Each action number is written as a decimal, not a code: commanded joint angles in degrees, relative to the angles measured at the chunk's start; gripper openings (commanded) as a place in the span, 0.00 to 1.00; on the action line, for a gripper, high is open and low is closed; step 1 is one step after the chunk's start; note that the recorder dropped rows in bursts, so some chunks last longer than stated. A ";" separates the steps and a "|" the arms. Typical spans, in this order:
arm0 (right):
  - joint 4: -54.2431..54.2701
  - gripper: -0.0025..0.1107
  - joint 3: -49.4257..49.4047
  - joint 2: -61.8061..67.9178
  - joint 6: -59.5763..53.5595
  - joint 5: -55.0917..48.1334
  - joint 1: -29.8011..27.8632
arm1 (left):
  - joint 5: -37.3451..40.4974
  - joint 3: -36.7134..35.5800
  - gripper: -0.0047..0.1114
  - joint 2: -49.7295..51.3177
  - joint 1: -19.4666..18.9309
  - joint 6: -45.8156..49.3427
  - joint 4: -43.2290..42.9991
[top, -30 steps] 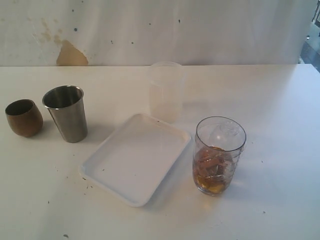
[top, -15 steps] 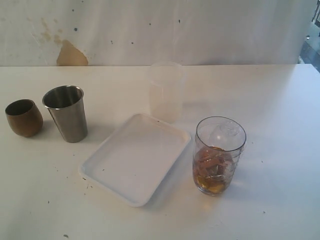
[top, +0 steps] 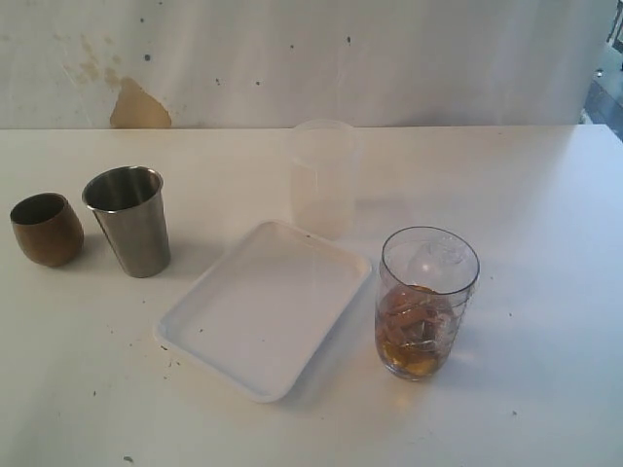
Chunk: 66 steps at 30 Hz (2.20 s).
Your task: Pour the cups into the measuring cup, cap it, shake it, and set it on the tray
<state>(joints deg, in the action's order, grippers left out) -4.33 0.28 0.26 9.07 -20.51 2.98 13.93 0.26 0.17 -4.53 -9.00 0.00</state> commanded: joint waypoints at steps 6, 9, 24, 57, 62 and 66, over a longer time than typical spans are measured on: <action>-0.17 0.02 -0.28 -0.26 0.40 0.43 -0.34 | -2.93 -0.26 0.04 -0.17 0.02 6.36 -0.48; -0.17 0.02 -0.28 -0.26 0.40 0.43 -0.34 | -2.69 -0.26 0.04 -0.17 0.02 9.67 -4.62; -0.17 0.02 -0.28 -0.26 0.40 0.43 -0.34 | -0.62 -0.26 0.04 -0.17 0.02 3.90 -5.51; 1.19 0.02 -0.28 -0.26 21.69 32.37 -0.18 | -0.62 -0.26 0.04 -0.17 0.02 3.90 -5.51; 1.32 0.02 -0.28 -0.26 22.99 31.31 -0.18 | -0.62 -0.26 0.04 -0.17 0.02 3.90 -5.51; 1.32 0.02 1.70 -0.26 18.39 30.26 -0.18 | -0.62 -0.26 0.04 -0.17 0.02 3.90 -5.51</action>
<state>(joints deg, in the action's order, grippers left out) -3.04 0.42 0.26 30.55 10.96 2.98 13.16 0.26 0.17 -4.53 -4.72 -5.20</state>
